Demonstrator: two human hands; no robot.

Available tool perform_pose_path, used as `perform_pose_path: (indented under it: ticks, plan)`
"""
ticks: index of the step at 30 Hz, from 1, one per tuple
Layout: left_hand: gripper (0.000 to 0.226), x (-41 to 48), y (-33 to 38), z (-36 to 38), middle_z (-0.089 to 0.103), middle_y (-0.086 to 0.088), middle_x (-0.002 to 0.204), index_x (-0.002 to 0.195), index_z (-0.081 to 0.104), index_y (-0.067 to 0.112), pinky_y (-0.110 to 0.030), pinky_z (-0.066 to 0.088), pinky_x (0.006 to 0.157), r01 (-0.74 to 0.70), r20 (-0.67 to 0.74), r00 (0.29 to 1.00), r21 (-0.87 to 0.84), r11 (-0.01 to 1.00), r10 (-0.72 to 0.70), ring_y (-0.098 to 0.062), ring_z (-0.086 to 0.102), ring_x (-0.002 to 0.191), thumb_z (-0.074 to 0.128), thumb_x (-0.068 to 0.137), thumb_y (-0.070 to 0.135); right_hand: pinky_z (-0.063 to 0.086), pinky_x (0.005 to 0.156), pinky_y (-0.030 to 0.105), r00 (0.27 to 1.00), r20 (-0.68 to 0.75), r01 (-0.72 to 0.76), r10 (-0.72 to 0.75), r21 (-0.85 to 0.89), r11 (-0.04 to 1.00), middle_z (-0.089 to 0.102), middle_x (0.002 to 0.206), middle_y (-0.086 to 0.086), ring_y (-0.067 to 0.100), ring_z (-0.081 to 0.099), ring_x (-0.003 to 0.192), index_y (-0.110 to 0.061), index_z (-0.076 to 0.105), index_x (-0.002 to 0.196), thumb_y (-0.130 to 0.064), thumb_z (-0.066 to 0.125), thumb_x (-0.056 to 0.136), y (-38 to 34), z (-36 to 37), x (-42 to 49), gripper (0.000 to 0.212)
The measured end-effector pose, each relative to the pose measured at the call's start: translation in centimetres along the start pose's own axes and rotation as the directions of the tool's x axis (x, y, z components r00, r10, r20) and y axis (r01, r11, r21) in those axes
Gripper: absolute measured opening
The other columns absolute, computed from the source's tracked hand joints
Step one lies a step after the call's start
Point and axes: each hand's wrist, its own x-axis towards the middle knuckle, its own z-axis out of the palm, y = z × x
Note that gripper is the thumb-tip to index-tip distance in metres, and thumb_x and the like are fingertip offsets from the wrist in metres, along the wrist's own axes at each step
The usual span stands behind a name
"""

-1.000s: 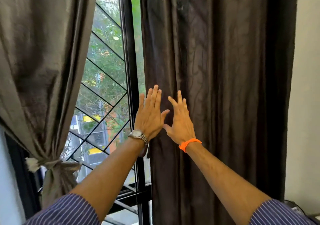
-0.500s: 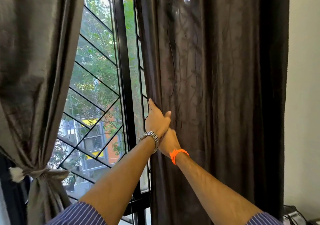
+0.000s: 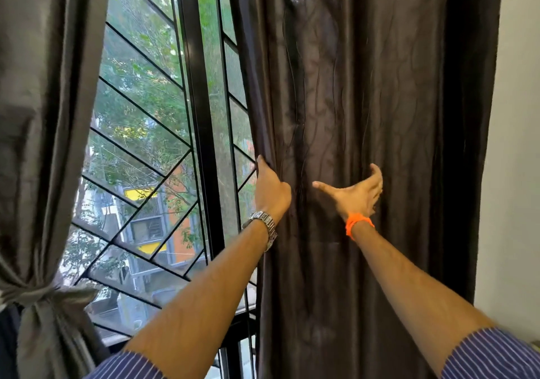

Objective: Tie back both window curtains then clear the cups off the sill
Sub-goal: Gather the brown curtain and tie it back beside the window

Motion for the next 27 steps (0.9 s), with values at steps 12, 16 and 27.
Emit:
perform_pose_path:
  ticks: [12,16,27]
  plan:
    - [0.085,1.0,-2.2,2.4,0.064,-0.018,0.116,0.155,0.005,0.024,-0.038,0.056,0.073,0.076,0.175,0.983,-0.131,0.988,-0.053,-0.031,0.065,0.087,0.040,0.082,-0.003,0.053,0.082,0.030,0.996,0.083,0.043,-0.035,-0.089,0.995,0.074,0.087,0.008,0.028,0.068,0.093,-0.014,0.072,0.098,-0.027,0.073,0.079,2.9,4.3,0.5,0.023]
    - [0.085,1.0,-3.8,4.5,0.044,-0.014,0.148,0.152,0.019,0.021,-0.047,0.041,0.108,0.054,0.213,0.977,-0.201,0.978,-0.010,-0.033,0.047,0.131,0.037,0.071,0.003,0.051,0.070,0.026,0.981,0.102,0.171,-0.167,-0.039,0.984,0.074,0.077,0.007,0.020,0.067,0.078,-0.010,0.075,0.089,-0.019,0.067,0.082,1.4,4.2,-1.9,0.014]
    - [0.077,0.2,-3.1,4.7,0.063,0.012,0.125,0.141,0.042,0.035,-0.027,0.047,0.097,0.148,0.417,0.908,-0.419,0.896,0.045,-0.004,0.062,0.108,0.065,0.075,0.067,0.042,0.108,0.041,0.866,0.500,-0.151,-0.020,0.300,0.942,0.060,0.134,0.008,0.024,0.054,0.126,-0.012,0.054,0.134,-0.043,0.038,0.091,1.4,4.7,-5.1,0.056]
